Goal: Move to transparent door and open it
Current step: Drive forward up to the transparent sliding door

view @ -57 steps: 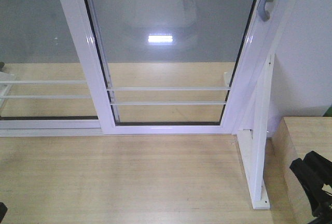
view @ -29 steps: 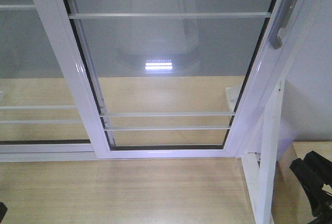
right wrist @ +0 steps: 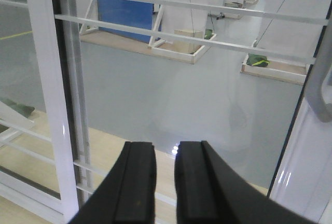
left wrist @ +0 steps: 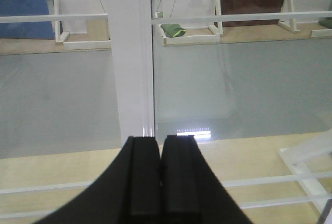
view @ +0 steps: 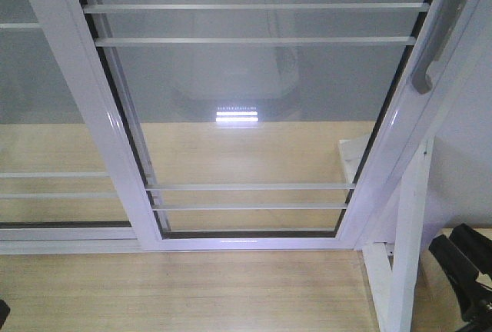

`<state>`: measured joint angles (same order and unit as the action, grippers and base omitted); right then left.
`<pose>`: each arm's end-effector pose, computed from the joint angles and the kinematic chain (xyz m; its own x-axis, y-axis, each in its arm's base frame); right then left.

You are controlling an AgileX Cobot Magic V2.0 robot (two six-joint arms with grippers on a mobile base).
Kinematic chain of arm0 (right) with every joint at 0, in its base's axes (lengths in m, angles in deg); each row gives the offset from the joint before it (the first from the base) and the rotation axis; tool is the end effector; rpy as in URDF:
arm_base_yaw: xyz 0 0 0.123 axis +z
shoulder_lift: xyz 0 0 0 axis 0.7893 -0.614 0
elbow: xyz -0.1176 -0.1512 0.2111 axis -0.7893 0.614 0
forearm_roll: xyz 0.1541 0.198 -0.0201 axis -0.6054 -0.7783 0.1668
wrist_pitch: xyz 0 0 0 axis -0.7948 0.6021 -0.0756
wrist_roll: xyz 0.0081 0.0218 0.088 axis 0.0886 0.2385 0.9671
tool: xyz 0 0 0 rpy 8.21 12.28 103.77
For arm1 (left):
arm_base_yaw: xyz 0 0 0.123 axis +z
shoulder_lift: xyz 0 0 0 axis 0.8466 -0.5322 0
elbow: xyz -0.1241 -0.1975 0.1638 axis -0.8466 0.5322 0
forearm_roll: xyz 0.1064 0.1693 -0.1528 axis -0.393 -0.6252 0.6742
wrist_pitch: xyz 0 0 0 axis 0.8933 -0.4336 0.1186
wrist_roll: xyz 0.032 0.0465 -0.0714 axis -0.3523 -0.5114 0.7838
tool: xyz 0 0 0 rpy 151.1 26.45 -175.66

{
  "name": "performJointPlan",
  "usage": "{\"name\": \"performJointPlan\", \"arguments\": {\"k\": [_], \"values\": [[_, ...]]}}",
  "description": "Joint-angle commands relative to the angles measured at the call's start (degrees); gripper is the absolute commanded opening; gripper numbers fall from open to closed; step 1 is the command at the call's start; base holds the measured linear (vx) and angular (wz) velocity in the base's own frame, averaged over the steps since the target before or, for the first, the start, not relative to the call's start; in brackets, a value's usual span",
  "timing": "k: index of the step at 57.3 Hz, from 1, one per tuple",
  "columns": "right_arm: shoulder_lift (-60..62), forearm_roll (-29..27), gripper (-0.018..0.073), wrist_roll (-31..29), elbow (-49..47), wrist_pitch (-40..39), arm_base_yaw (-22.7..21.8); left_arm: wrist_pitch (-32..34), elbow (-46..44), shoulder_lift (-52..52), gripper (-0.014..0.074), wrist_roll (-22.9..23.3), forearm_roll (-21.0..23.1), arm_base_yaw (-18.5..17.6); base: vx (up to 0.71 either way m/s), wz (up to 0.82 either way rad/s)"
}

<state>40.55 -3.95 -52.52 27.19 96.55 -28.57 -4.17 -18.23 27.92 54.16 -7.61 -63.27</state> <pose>0.0516 0.0223 0.1857 -0.0991 -0.0887 -0.9911 -0.4028 0.9144 -0.0416 0.0553 -0.0058 0.1813 -0.1700 0.0061 -0.9854 0.0994 0.9950 -0.0109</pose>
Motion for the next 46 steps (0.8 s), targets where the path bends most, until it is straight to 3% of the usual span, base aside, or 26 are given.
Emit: {"name": "performJointPlan", "arguments": {"k": [1,46], "values": [[-0.5,0.4,0.0217,-0.2,0.1,-5.7,0.0,4.8,0.6,0.2,-0.0006,0.3,0.2,-0.3,0.0,0.08],[-1.4,0.9,0.0217,-0.6,0.1,-4.7,0.3,4.3,0.5,0.2,-0.0006,0.3,0.2,-0.3,0.0,0.0]]}}
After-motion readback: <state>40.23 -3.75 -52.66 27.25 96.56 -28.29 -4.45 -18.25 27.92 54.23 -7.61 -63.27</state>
